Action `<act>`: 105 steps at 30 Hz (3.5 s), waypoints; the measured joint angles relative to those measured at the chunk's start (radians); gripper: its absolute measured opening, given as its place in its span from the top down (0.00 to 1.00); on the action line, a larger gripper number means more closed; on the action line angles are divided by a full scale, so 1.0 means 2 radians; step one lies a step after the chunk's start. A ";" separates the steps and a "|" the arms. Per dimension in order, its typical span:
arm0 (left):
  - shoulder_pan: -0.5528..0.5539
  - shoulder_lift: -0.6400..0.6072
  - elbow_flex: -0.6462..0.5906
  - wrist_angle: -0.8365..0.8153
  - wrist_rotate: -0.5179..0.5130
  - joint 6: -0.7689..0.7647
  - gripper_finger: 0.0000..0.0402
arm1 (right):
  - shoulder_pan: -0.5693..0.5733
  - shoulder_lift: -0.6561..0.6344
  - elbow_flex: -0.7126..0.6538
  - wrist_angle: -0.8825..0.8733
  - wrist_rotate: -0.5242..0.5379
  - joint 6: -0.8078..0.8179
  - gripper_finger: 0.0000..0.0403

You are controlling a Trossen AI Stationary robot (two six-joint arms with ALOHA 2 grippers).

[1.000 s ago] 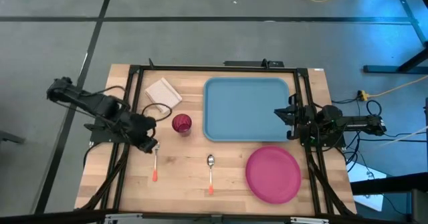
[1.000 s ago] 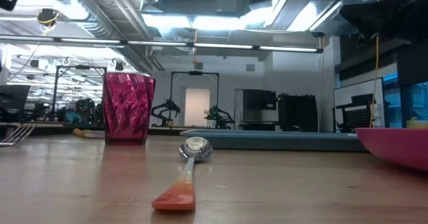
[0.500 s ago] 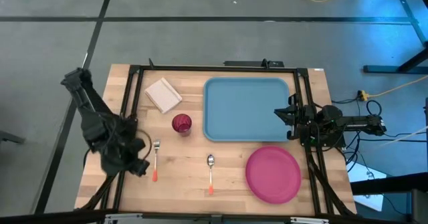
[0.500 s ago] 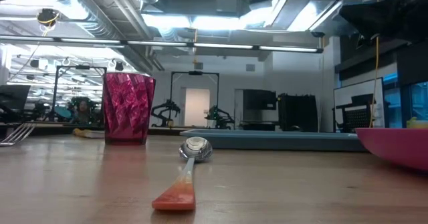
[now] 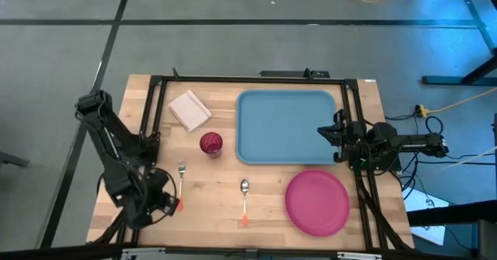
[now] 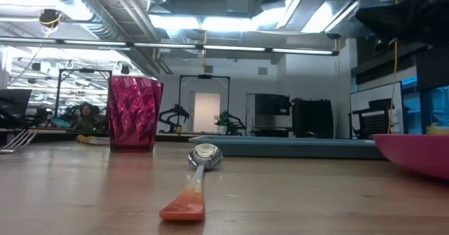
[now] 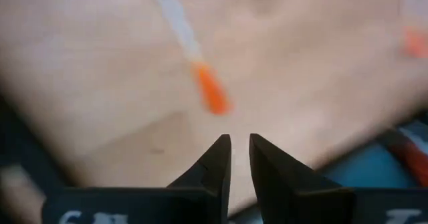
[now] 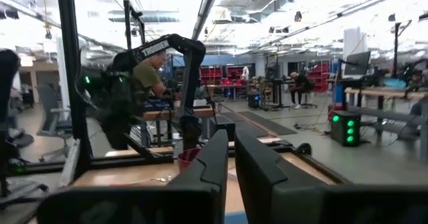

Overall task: Pick and place plate/cup/fork/spoon on tray
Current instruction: Put the orange fork on the blue tray

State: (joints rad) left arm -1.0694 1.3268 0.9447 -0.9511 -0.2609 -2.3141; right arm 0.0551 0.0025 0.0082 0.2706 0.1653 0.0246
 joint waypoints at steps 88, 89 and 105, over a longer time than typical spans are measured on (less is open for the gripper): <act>0.186 0.178 0.000 -0.037 0.067 0.062 0.69 | 0.000 0.000 0.000 -0.037 0.000 0.013 0.92; 0.186 0.179 0.000 -0.039 0.074 0.062 0.69 | 0.000 0.000 0.000 -0.037 0.000 0.013 0.92; 0.186 0.175 -0.054 0.022 0.081 0.045 0.69 | 0.000 0.000 0.000 -0.037 0.000 0.014 0.92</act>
State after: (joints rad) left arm -0.6969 1.6764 0.8360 -0.9073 -0.0996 -2.2250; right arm 0.0552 0.0024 0.0082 0.1973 0.1650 0.0517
